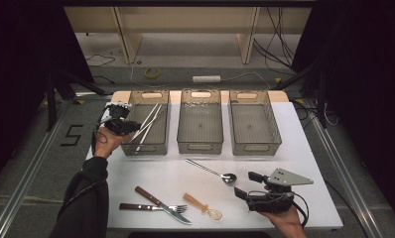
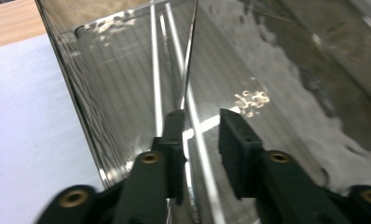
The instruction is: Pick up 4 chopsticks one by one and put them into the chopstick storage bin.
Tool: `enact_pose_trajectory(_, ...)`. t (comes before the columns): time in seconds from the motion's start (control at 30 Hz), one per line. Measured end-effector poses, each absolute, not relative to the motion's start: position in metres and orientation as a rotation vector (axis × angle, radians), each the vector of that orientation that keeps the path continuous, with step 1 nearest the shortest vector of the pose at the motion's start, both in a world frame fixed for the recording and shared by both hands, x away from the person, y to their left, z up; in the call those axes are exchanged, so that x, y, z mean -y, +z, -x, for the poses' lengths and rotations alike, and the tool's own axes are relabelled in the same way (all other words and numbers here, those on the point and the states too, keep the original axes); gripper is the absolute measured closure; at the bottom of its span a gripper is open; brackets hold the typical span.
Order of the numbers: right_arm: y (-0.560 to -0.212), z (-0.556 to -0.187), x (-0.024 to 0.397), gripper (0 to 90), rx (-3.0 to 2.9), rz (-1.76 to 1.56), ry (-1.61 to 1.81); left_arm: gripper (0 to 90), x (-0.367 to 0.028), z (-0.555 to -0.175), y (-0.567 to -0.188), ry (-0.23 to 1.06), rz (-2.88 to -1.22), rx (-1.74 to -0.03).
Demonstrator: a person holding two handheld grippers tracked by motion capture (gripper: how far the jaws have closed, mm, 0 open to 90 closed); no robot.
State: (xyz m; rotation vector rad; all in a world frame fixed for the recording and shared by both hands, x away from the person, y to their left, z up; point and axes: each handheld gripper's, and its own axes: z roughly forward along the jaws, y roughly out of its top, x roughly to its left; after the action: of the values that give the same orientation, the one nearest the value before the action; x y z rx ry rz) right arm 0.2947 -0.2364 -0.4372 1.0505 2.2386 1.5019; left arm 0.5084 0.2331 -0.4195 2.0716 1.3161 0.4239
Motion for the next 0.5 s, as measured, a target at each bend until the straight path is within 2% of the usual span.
enact_pose_trajectory(0.17,-0.437,-0.295,0.236,24.3,-2.243,-1.048,1.503,51.8,-0.228,-0.492,-0.410,0.409,-2.051,-1.282)
enact_pose_trajectory(0.3,-0.436,-0.295,0.234,24.2,-2.271,-1.036,1.499,41.9,-0.223,-0.482,-0.399,0.413,-2.048,-1.267)
enact_pose_trajectory(0.5,-0.437,-0.295,0.230,24.2,-2.322,-1.022,1.475,35.4,-0.213,-0.463,-0.389,0.429,-2.075,-1.205)
